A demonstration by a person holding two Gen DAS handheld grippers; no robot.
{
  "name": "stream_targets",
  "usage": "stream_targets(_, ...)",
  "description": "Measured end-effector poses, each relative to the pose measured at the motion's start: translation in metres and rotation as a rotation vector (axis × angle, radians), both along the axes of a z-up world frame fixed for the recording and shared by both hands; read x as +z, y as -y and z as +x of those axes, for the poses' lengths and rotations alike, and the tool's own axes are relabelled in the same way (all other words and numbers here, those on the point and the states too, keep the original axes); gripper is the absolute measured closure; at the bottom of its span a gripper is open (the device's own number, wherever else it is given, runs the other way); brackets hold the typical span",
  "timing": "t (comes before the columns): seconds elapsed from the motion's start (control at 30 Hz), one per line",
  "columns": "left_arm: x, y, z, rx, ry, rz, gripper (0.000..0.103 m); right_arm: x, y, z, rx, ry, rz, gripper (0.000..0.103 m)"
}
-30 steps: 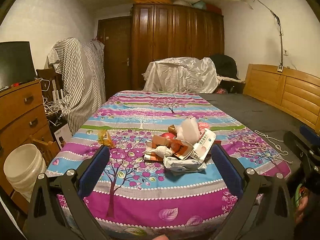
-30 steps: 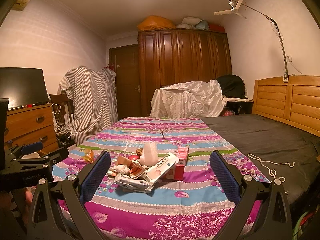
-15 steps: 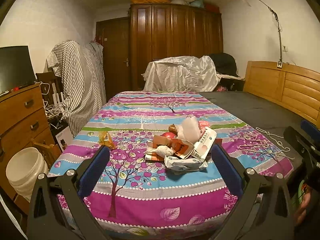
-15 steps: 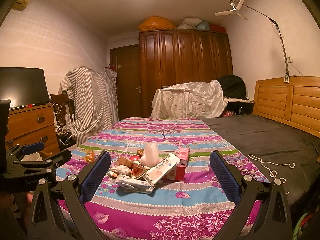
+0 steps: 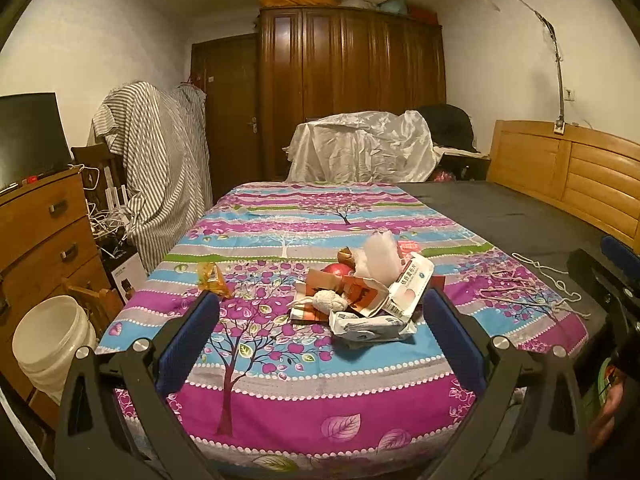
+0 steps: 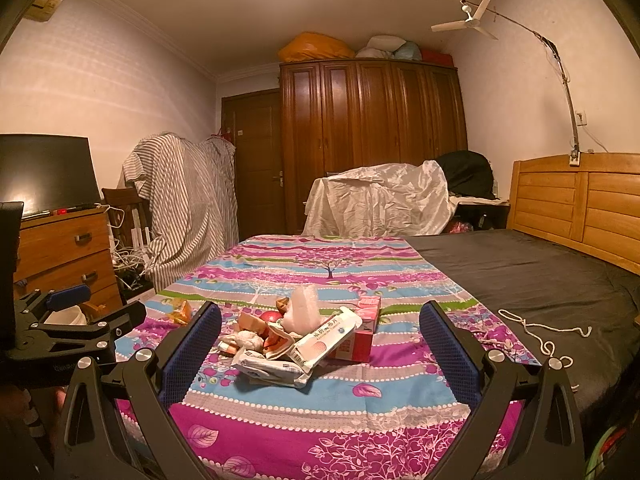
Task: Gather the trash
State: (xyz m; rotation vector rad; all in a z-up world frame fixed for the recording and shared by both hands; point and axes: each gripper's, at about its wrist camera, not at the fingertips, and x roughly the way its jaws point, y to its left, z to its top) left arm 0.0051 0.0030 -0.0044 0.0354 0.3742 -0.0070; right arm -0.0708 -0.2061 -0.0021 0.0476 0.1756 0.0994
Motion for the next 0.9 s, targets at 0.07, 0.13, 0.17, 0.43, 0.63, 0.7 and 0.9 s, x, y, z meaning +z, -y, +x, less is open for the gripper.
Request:
stream_targets(0.07,0.0004,-0.0010,0.0009,0.003,-0.002,-0.003,0.005,-0.0001,-0.0013,0.0007,0.001,-0.001,0.000,0.004)
stream_targets(0.13,0.0009,-0.0026,0.0018,0.005,-0.004,-0.004,0.005,0.0005,-0.0020,-0.0001,0.001,0.001,-0.001,0.004)
stream_targets(0.17,0.0010,-0.0032,0.0024,0.006,-0.005,-0.004,0.005,0.0009,-0.0020,0.0001,0.002,0.000,-0.001,0.004)
stream_targets(0.43,0.0004,-0.0040,0.0030,0.007,-0.007,-0.004,0.005,0.0013,-0.0044,0.0008,0.007,0.000,0.000,0.004)
stream_targets(0.63,0.0001,-0.0037,0.0029,0.008,-0.009,-0.004,0.005,0.0005,-0.0046,0.0015,0.012,-0.002,0.001,0.004)
stream_targets(0.7,-0.0003,-0.0037,0.0031,0.008,-0.010,-0.003,0.005,-0.0018,-0.0041,0.0035,0.015,-0.005,0.002,0.004)
stream_targets(0.9,-0.0044,-0.0048,0.0059,0.003,-0.020,0.002,0.005,-0.0059,-0.0044,0.0093,0.024,-0.014,0.004,0.004)
